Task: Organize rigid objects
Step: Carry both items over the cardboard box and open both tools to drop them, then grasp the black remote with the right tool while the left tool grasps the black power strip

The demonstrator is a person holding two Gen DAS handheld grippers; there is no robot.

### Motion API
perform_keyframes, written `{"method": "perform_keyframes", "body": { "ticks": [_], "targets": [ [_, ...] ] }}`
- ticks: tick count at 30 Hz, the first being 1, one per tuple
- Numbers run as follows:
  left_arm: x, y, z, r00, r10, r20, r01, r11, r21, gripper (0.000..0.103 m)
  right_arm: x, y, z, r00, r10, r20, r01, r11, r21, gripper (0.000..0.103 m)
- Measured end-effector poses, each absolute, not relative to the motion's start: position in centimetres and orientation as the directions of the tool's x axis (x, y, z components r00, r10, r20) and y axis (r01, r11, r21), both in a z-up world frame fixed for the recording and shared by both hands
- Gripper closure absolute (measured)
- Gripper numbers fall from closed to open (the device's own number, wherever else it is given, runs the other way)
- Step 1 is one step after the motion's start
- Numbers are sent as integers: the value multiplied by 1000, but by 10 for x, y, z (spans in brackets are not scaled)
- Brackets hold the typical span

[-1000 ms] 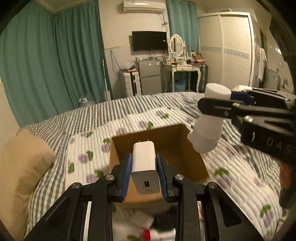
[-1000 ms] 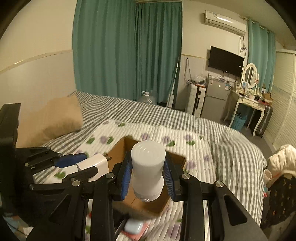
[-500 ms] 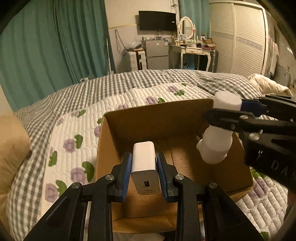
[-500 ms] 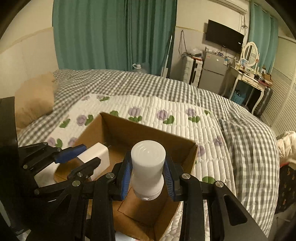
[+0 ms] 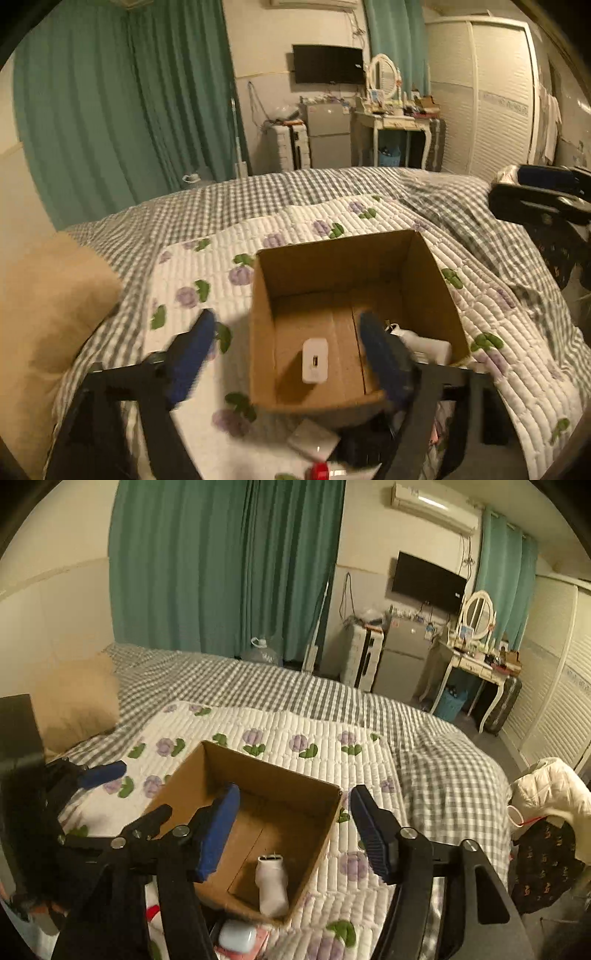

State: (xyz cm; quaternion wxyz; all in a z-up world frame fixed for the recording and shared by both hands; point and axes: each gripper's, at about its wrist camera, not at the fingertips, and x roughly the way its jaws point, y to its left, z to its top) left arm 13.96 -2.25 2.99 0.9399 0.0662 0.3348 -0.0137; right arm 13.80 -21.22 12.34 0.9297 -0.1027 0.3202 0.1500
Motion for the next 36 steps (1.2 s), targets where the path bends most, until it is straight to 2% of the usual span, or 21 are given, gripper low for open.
{"method": "perform_keyframes", "body": {
  "ticks": [3,8,15,23,28,32,36],
  "targets": [
    [106,-16,39,808,2,-590,68,993,96,5,107,-215,130,753,215,-622,-354,929,-107,32],
    [67,-10,32,811,12,-585,44,996,82,0,61,-220,115,729,241,-641,-360,931,-58,27],
    [34,-1,-16,785,27,-619,18,998,66,0,26,-206,26,620,256,-742,-382,924,0,27],
    [26,-1,-74,694,57,-718,29,994,106,0,39,-190,-53,462,205,-863,-385,923,13,27],
    [29,2,-87,667,72,-742,16,994,111,0,53,-172,-82,359,178,-916,-420,908,12,48],
    [32,7,-89,655,70,-753,6,995,97,0,64,-160,-100,303,145,-942,-422,907,4,56],
    [34,9,-93,643,75,-762,-3,995,96,0,74,-153,-110,275,150,-950,-423,906,21,69]
  ]
}}
